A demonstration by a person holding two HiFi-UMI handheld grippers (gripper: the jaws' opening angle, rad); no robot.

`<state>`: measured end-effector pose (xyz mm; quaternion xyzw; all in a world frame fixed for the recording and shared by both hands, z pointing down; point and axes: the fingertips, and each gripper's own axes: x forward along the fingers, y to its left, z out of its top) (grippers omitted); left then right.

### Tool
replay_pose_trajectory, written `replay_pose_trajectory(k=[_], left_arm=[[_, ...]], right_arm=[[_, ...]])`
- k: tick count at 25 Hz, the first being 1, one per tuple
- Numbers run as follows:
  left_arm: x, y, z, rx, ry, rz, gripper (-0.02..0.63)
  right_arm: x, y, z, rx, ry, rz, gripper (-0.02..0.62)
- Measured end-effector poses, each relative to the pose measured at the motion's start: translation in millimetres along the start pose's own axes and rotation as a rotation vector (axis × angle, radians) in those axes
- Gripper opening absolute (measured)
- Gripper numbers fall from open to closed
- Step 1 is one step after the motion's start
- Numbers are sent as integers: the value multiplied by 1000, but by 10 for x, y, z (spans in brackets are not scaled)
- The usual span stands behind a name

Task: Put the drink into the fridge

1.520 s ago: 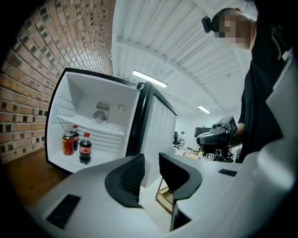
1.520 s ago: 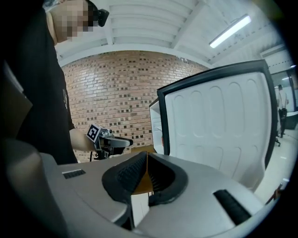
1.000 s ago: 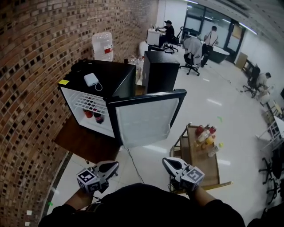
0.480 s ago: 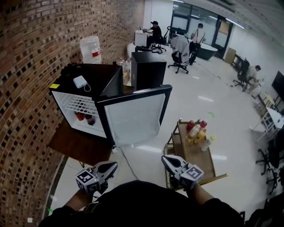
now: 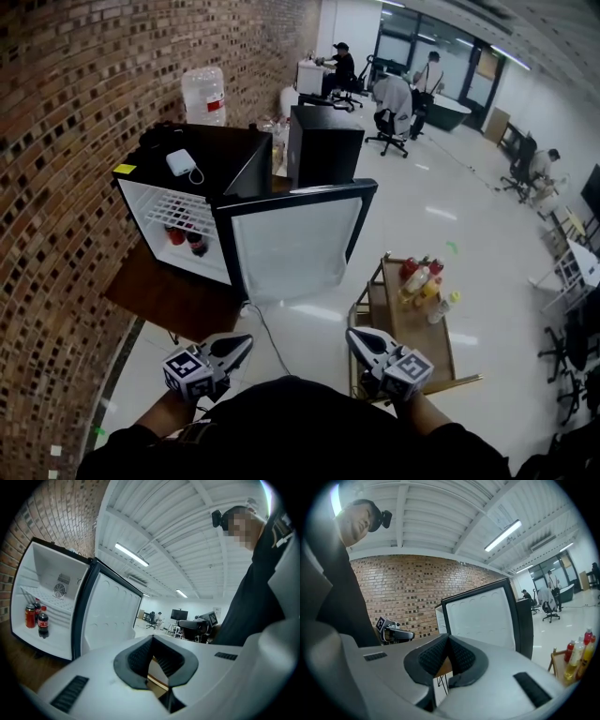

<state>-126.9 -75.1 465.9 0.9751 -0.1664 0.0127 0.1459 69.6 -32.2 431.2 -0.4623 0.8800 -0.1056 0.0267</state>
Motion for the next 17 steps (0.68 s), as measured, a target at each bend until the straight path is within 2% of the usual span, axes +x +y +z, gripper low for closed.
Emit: replay_pose_trajectory(k=[17], left_arm=[[-4,181,-82,5,17,15,3]], right_arm=[[153,-50,-23,-16,22,32,0]])
